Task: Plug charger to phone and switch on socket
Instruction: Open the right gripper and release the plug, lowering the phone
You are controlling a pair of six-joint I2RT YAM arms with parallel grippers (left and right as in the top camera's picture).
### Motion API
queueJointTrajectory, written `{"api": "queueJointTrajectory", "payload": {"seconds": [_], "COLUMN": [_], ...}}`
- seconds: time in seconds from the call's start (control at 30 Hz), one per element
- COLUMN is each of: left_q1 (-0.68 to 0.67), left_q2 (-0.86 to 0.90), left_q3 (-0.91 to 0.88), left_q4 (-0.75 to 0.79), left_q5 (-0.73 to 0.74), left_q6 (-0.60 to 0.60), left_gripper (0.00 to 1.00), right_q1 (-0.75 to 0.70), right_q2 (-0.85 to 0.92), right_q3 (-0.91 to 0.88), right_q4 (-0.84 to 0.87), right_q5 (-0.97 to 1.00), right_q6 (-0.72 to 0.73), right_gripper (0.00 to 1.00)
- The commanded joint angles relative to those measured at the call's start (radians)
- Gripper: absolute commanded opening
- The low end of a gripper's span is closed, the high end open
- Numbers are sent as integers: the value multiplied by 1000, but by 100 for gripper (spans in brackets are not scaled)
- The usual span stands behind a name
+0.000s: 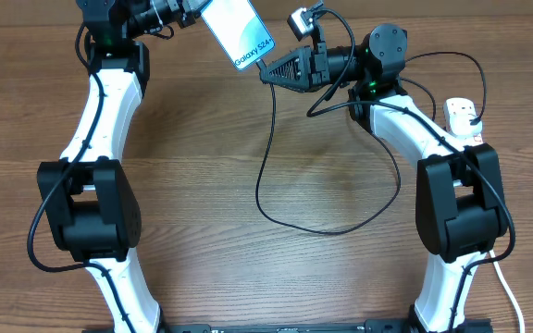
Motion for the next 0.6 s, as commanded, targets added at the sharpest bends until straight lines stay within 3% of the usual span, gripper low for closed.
{"api": "queueJointTrajectory", "payload": {"seconds": [0.0, 0.13, 0.17, 0.2, 0.23, 0.27, 0.57], "left_q1": [-51, -51, -51, -51, -51, -51, -14], "left_q2": [-13, -13, -13, -13, -13, -13, -13], "left_q3": [13, 13, 13, 13, 13, 13, 13], "left_q4": [8, 8, 8, 8, 8, 8, 8], "left_q5": [69, 74, 73, 73, 73, 73, 84], "left_q6": [-30, -31, -31, -31, -30, -29, -29], "left_gripper": [4, 4, 4, 4, 4, 4, 4], "right_q1": [2, 2, 2, 2, 2, 2, -28], "right_q2": [-1, -1, -1, -1, -1, -1, -1], "right_q3": [-2, -2, -2, -2, -2, -2, -2], "right_q4": [10, 10, 10, 10, 10, 10, 10], "right_q5": [79, 76, 75, 75, 74, 71, 33], "right_q6": [-6, -19, -19, -19, -19, -19, -19], "right_gripper": [4, 5, 31, 77, 96, 100, 100]}}
